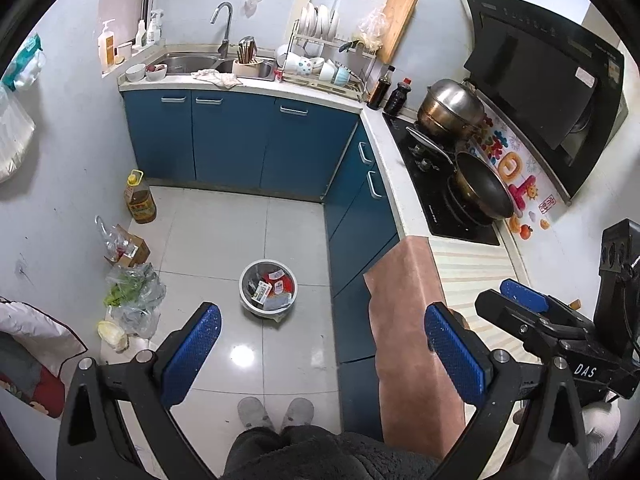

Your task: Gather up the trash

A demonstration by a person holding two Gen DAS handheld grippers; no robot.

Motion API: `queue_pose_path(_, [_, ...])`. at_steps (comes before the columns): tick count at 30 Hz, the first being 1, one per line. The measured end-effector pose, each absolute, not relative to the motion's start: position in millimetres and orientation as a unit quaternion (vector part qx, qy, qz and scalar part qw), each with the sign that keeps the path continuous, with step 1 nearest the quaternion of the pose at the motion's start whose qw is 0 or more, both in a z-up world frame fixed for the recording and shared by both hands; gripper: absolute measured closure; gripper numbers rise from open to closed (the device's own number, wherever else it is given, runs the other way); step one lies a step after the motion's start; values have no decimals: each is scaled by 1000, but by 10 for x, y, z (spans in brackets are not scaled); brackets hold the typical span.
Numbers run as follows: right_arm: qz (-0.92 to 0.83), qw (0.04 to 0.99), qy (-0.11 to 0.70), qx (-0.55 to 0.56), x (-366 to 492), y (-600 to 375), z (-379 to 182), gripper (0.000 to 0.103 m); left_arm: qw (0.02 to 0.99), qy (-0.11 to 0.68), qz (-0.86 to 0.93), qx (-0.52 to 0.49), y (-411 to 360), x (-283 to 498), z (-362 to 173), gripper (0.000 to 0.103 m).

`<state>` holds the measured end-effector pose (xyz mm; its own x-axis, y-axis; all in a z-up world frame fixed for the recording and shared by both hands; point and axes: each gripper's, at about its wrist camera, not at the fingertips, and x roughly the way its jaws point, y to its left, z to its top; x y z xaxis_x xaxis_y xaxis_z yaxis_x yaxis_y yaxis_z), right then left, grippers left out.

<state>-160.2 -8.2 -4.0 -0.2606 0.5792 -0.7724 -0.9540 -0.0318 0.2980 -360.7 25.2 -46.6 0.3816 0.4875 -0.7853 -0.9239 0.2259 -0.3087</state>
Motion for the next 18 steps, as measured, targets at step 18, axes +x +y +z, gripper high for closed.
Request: queue_pose_path(18, [686,552,410,-238,-1565,-72,-22,0,731,275,476,-404,192,-3590,-524,0])
